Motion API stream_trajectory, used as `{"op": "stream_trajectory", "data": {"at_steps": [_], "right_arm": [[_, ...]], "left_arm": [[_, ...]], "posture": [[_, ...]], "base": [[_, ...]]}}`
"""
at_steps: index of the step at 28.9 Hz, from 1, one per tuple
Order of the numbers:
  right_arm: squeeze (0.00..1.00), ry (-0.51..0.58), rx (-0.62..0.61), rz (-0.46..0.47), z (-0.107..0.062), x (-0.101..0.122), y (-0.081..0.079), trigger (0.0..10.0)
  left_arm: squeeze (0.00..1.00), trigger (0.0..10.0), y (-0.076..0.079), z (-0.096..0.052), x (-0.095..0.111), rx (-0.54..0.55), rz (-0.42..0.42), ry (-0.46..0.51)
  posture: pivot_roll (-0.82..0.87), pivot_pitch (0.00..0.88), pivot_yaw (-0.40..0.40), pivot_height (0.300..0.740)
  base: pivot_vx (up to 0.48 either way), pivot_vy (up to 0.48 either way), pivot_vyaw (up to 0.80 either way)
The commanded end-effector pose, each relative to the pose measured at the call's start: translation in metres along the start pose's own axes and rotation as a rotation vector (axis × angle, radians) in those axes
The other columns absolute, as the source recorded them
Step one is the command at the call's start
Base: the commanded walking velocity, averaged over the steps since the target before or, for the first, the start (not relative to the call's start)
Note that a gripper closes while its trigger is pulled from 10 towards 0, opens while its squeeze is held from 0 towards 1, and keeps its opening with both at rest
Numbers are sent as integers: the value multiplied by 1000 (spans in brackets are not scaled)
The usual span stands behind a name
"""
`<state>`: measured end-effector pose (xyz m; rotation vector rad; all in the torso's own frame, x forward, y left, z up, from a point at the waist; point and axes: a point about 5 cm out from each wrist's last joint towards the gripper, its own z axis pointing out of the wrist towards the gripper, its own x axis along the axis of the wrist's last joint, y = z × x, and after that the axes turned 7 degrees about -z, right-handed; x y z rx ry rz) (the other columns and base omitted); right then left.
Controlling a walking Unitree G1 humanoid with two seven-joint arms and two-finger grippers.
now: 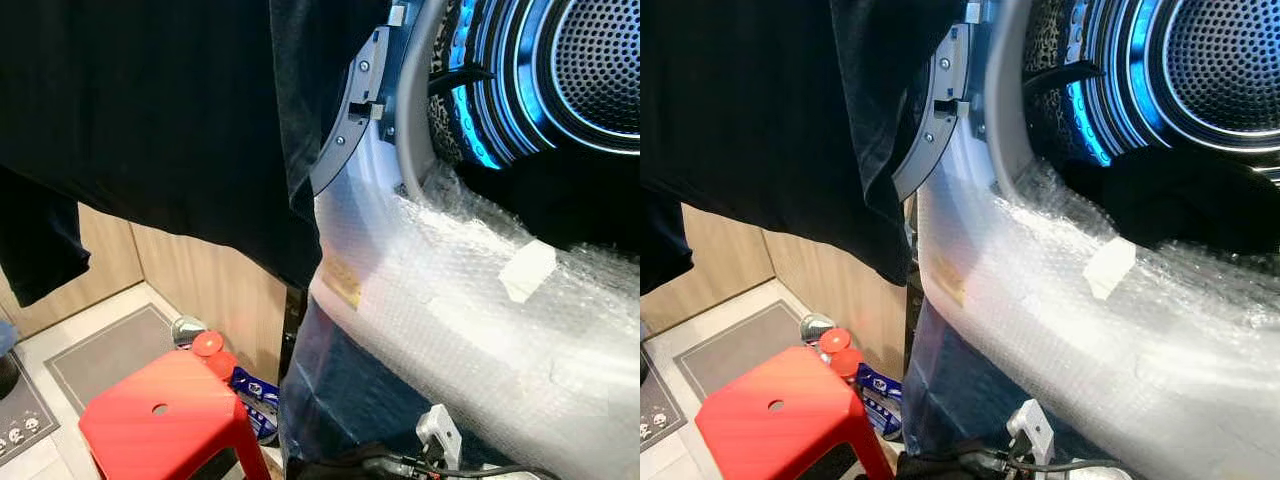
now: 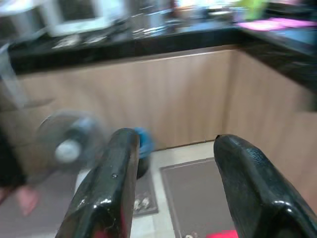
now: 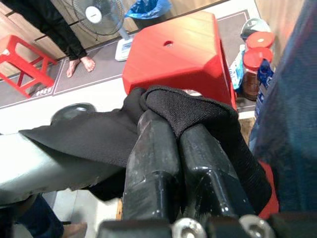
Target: Clothes washing
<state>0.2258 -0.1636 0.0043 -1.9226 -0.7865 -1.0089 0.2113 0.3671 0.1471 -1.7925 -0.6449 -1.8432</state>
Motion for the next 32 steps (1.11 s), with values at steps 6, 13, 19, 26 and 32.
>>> {"op": "stream_trajectory", "data": {"at_steps": [6, 13, 19, 26, 32], "right_arm": [[0, 29, -80, 16, -10, 2, 9, 0], [0, 14, -101, 31, -10, -5, 8, 0], [0, 64, -202, 61, -9, -5, 13, 0], [0, 340, -157, 199, -22, 15, 3, 0], [0, 306, -20, 157, -35, 13, -17, 0]], "left_arm": [[0, 10000, 19, -6, 1, -153, 52, 17], [0, 10000, 49, -32, -32, -436, 225, -69], [0, 10000, 65, -45, -48, -538, 288, -98], [0, 10000, 75, -51, -57, -579, 290, -109], [0, 10000, 87, -56, -64, -670, 297, -141]], "posture": [[154, 0, -73, 740], [154, 0, -74, 740], [160, 0, -81, 740], [163, 0, -82, 740], [124, 0, -68, 740]], "base": [[0, 0, 0], [0, 0, 0], [0, 0, 0], [0, 0, 0], [0, 0, 0]]}}
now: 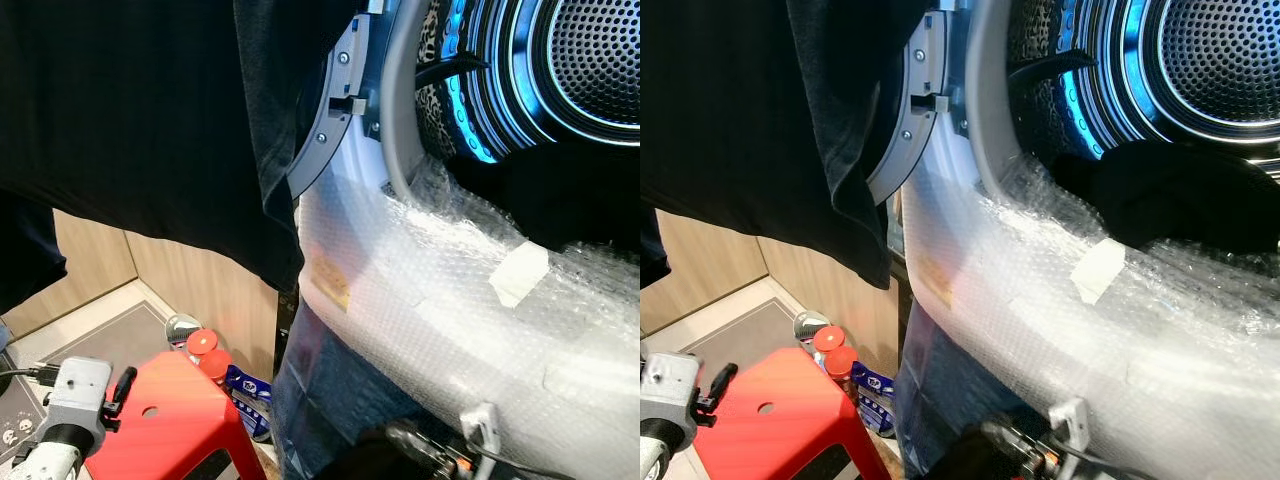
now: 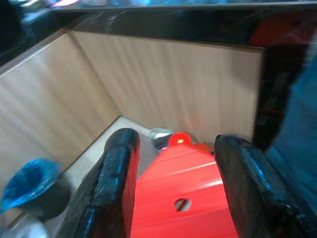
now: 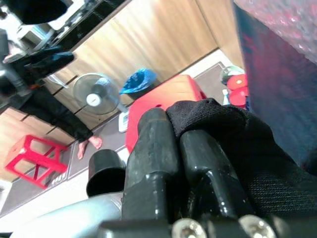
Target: Clothes washing
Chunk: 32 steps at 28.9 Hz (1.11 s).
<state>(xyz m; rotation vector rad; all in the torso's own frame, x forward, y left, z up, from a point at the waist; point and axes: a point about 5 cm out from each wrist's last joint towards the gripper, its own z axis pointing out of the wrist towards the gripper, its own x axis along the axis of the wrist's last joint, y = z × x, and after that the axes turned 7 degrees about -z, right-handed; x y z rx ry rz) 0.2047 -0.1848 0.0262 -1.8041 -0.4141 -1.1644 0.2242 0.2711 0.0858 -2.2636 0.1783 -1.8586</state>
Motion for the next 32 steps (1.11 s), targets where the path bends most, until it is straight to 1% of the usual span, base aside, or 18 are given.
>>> {"op": "stream_trajectory", "data": {"at_steps": [1, 4, 6, 8, 9, 10, 14, 15, 17, 19, 20, 21, 22, 23, 24, 28, 30, 32], "right_arm": [[0, -26, 94, -44, -1, 6, -12, 0], [0, -69, 157, -70, -1, 6, -23, 0], [0, -108, 226, -107, 3, 10, -33, 0], [0, -115, 244, -118, 4, 11, -36, 0], [0, -136, 272, -142, 7, 14, -40, 0], [0, -143, 307, -162, 9, 18, -44, 0], [0, -169, 414, -225, 14, 30, -58, 0], [0, -187, 459, -250, 17, 33, -63, 0], [0, -199, 488, -276, 20, 35, -68, 0], [0, -207, 525, -324, 28, 43, -71, 0], [0, -206, 531, -332, 30, 45, -72, 0], [0, -206, 531, -332, 30, 45, -72, 0], [0, -206, 535, -337, 32, 47, -72, 0], [0, -199, 552, -356, 36, 51, -74, 0], [0, -199, 552, -356, 36, 51, -74, 0], [0, -200, 560, -383, 43, 55, -73, 0], [0, -201, 555, -394, 46, 56, -72, 0], [0, -204, 550, -399, 49, 56, -70, 0]], "left_arm": [[0, 10000, 16, 2, -4, -113, 34, -27], [0, 10000, 29, 2, -8, -211, 56, -61], [0, 10000, 44, 2, -10, -325, 80, -89], [0, 10000, 46, 2, -10, -345, 78, -88], [55, 10000, 52, 3, -8, -380, 67, -81], [1000, 10000, 59, 4, -7, -430, 65, -79], [1000, 10000, 81, 3, -7, -598, 84, -91], [1000, 10000, 91, 3, -8, -676, 107, -102], [1000, 10000, 102, 2, -8, -766, 139, -114], [1000, 10000, 124, -2, -4, -954, 204, -119], [1000, 10000, 129, -3, -3, -999, 224, -121], [1000, 10000, 129, -3, -3, -999, 224, -121], [1000, 10000, 132, -5, -3, -1028, 238, -123], [1000, 10000, 140, -9, -2, -1113, 275, -126], [1000, 10000, 140, -9, -2, -1113, 275, -126], [1000, 10000, 145, -9, 4, -1200, 326, -113], [1000, 10000, 145, -9, 9, -1227, 340, -108], [1000, 10000, 144, -10, 12, -1251, 378, -111]], "posture": [[117, 0, -62, 740], [119, 0, -59, 740], [118, 0, -56, 740], [119, 0, -57, 740], [119, 0, -57, 740], [120, 0, -57, 740], [119, 0, -59, 740], [116, 0, -62, 740], [117, 0, -65, 740], [122, 0, -69, 740], [122, 0, -69, 740], [122, 0, -69, 740], [122, 0, -68, 740], [118, 0, -67, 740], [118, 0, -67, 740], [115, 0, -72, 740], [113, 0, -75, 740], [110, 0, -72, 740]], "base": [[0, 0, 0], [0, 0, 0], [0, 0, 0], [0, 0, 0], [0, 0, 0], [0, 0, 0], [0, 0, 0], [0, 0, 0], [0, 0, 0], [0, 0, 0], [0, 0, 0], [0, 0, 0], [0, 0, 0], [0, 0, 0], [0, 0, 0], [0, 0, 0], [0, 0, 0], [0, 0, 0]]}}
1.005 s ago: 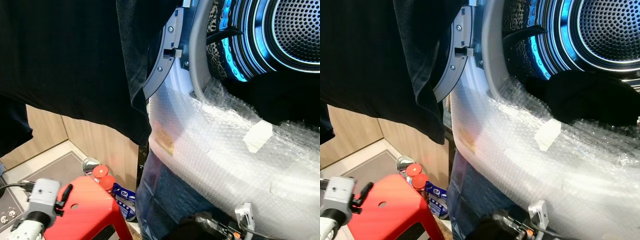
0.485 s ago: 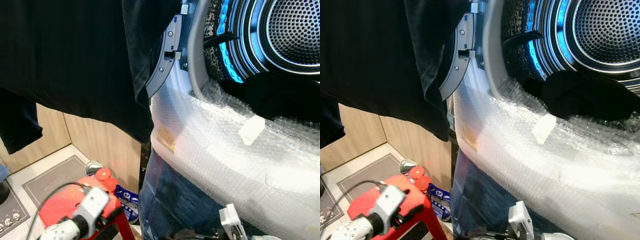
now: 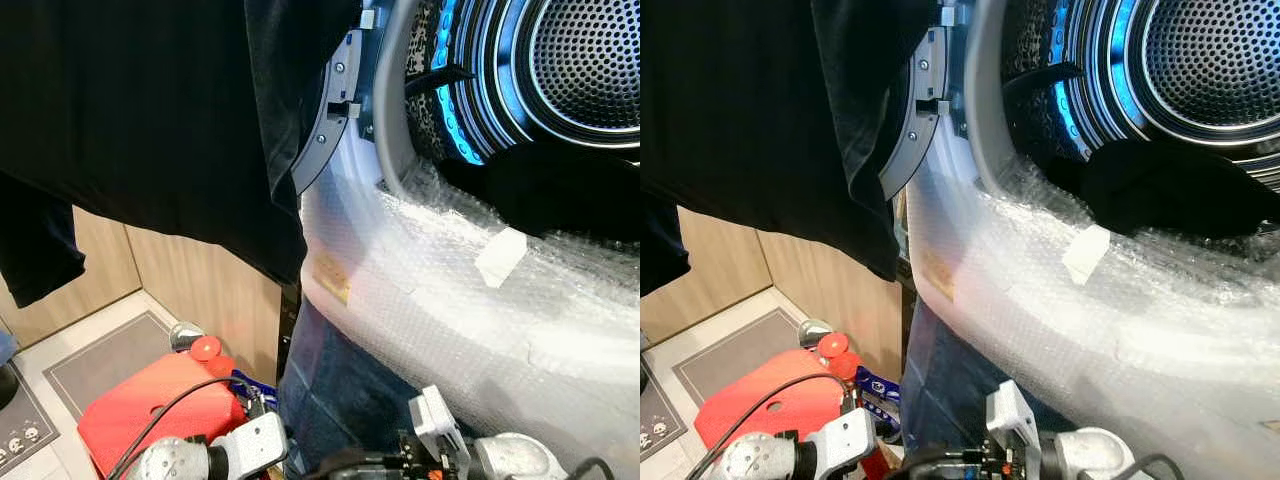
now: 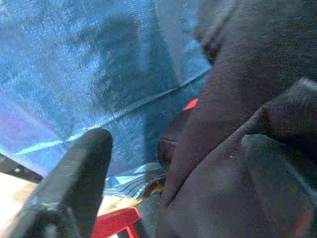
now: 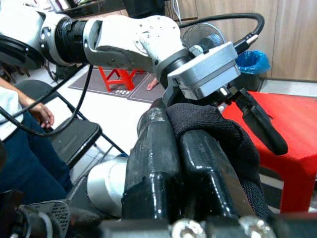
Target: Clothes washing
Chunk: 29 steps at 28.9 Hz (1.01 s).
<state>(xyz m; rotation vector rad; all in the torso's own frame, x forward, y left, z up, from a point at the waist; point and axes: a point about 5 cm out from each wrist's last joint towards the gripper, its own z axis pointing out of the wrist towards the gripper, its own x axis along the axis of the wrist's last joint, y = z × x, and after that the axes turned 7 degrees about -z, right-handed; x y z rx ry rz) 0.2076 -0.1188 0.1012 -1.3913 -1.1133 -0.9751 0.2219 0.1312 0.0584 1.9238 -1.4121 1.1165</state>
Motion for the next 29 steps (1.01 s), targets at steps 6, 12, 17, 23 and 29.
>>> {"op": "stream_trajectory", "data": {"at_steps": [6, 12, 17, 23, 29], "right_arm": [[0, -19, -22, -35, 2, 2, 10, 0], [0, -6, -23, -50, 5, 7, 14, 0], [0, 1, -15, -69, 8, 11, 16, 0], [0, 28, 0, -87, 13, 18, 17, 0], [0, 51, 8, -111, 18, 27, 20, 0]], "left_arm": [[1000, 10000, 8, -12, 26, -97, 89, 1], [1000, 10000, 11, -9, 21, -121, 59, -6], [1000, 10000, 16, -3, 16, -153, 69, -45], [1000, 10000, 14, 4, 15, -148, 111, -73], [0, 10000, 9, 17, 19, -153, 113, -47]], "posture": [[118, 0, -72, 740], [117, 0, -72, 740], [117, 0, -77, 740], [122, 0, -77, 740], [122, 0, -85, 740]], "base": [[0, 0, 0], [0, 0, 0], [0, 0, 0], [0, 0, 0], [0, 0, 0]]}}
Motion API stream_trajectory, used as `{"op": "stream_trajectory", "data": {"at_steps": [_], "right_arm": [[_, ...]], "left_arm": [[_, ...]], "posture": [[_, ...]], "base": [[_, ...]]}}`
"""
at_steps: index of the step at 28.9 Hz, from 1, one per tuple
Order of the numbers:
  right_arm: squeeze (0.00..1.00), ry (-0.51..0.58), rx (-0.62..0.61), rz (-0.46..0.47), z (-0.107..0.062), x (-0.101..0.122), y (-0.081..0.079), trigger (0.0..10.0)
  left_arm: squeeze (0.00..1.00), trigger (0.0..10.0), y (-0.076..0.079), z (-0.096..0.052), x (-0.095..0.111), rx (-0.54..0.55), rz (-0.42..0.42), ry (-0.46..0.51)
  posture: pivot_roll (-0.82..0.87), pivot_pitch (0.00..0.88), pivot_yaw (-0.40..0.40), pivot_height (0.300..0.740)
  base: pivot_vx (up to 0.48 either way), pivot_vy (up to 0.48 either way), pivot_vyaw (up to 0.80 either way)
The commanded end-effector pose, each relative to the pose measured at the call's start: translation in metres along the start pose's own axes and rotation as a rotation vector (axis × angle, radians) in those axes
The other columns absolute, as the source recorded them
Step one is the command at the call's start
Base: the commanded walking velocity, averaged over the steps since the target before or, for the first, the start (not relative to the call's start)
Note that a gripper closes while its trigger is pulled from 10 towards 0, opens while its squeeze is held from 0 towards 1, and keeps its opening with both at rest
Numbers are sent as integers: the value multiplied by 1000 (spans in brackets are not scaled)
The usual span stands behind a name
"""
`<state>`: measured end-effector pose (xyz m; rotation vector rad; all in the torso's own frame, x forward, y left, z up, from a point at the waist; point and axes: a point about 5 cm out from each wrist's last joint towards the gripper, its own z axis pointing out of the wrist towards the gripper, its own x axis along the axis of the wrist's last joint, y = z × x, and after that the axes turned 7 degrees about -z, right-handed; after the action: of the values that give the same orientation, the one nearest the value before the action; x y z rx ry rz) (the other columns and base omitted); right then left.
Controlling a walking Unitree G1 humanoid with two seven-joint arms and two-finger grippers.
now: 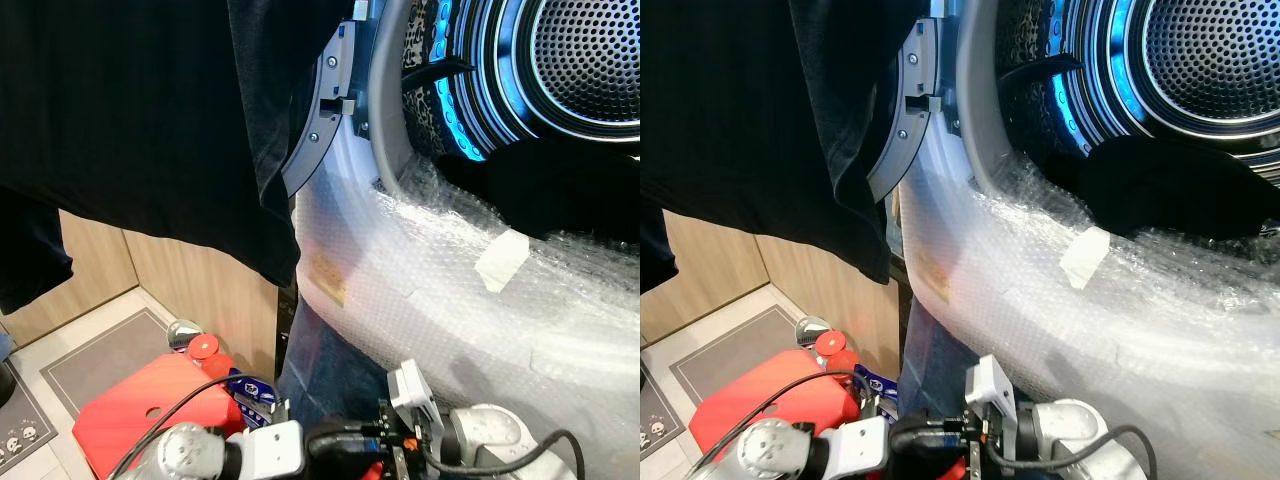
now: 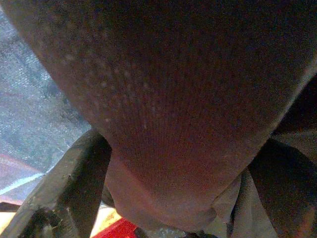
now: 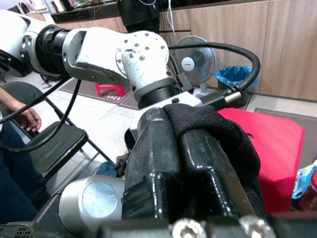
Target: Clothes washing
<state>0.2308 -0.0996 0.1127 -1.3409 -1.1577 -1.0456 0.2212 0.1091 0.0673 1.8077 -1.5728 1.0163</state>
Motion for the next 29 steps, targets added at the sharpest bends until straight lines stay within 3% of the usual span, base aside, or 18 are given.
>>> {"op": "stream_trajectory", "data": {"at_steps": [1, 11, 15, 23, 29], "right_arm": [[0, 29, 9, -34, 1, 9, 0, 0], [0, 54, -4, -90, 0, 23, 4, 0], [0, 82, -53, -139, -9, 41, 15, 0], [0, 108, -103, -180, -20, 56, 25, 0], [0, 141, -119, -222, -29, 73, 27, 0]], "left_arm": [[0, 10000, 2, 6, 0, -32, 11, -15], [0, 10000, 2, 12, -14, -34, -1, -72], [0, 10000, 2, 4, -30, 22, -44, -103], [0, 10000, -1, 1, -32, 92, -75, -76], [0, 10000, -5, 7, -33, 185, -52, -58]], "posture": [[122, 0, -85, 740], [113, 0, -81, 740], [117, 0, -82, 740], [121, 0, -91, 740], [115, 0, -90, 740]], "base": [[0, 0, 0], [0, 0, 0], [0, 0, 0], [0, 0, 0], [0, 0, 0]]}}
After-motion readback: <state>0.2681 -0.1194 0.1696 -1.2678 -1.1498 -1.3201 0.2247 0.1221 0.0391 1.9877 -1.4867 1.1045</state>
